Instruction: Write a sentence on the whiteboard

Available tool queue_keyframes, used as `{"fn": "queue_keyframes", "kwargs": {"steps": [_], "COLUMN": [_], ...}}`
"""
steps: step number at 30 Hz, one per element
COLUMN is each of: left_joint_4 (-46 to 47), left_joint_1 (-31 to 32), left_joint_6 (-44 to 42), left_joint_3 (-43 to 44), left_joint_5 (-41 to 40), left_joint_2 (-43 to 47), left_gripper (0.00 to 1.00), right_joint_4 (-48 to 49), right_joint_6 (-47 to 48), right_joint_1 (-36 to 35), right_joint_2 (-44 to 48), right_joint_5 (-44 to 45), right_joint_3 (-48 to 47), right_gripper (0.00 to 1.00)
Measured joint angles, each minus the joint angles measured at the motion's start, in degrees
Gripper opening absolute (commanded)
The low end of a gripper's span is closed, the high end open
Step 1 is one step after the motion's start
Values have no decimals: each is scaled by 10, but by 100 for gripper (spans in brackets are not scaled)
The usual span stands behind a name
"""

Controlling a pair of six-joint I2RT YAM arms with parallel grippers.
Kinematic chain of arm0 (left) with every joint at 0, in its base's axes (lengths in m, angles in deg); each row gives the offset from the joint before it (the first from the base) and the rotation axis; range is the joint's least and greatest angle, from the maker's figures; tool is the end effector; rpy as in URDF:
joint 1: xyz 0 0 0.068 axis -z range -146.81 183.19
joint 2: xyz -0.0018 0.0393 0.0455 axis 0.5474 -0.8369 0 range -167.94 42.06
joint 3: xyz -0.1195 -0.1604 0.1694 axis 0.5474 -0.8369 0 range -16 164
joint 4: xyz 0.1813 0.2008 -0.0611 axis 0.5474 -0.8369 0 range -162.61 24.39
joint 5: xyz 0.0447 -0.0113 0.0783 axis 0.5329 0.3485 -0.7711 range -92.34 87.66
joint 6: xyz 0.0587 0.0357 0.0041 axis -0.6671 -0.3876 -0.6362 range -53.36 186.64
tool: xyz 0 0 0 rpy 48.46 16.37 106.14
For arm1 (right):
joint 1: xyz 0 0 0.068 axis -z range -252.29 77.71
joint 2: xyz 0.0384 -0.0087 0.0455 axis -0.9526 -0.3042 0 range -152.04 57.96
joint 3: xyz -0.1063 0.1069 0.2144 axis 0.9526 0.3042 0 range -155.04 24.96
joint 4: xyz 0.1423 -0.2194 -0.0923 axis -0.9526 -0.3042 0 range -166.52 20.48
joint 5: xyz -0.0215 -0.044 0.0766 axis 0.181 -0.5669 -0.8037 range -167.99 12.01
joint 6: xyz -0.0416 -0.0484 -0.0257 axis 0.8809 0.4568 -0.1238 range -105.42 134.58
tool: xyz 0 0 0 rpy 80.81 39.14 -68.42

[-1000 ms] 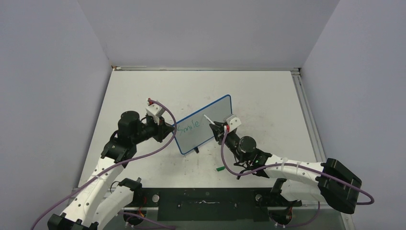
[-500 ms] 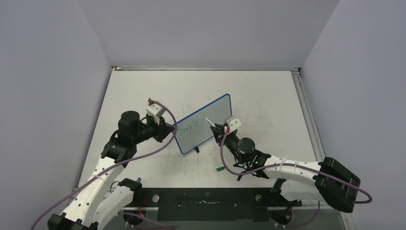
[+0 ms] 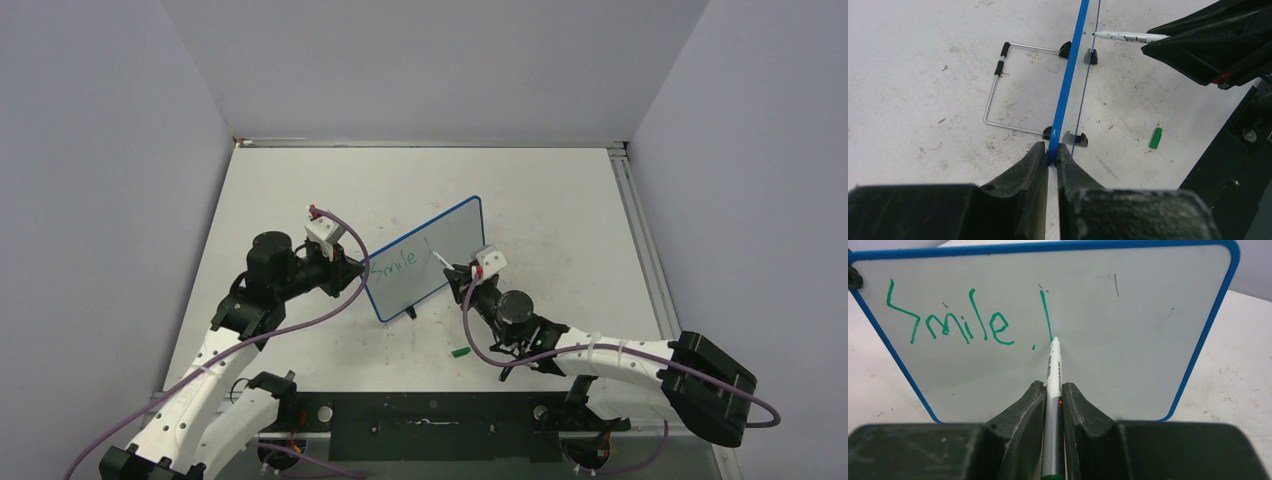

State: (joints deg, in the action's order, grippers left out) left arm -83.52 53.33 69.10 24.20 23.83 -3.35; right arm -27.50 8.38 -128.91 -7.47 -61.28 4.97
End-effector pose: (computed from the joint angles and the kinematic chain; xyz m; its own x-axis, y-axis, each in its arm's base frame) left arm 0.2005 -0.0997 0.2809 -0.3979 0.1050 -0.9114 0.6733 0.7082 -0.2124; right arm 0.1608 0.2153 0.1914 -0.1020 0.0333 -0.9942 -0.6346 0.7675 0.0908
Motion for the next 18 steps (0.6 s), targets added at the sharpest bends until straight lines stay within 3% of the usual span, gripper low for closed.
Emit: {"fn": "queue_keyframes", "kwargs": {"steps": [6, 18], "left_joint_4": [0, 0], "left_joint_1": [0, 0], "left_joint_6": [0, 0], "left_joint_3": [0, 0], "left_joint_5": [0, 0], "left_joint_2": [0, 0], "left_gripper": [0, 0], "right_joint_4": [-2, 4], "right_joint_6": [6, 26], "right_joint_1": [0, 0], "right_joint_2": [31, 0], "right_joint_5": [11, 13], "right_joint_3": [0, -9], "right_gripper": [5, 5]}}
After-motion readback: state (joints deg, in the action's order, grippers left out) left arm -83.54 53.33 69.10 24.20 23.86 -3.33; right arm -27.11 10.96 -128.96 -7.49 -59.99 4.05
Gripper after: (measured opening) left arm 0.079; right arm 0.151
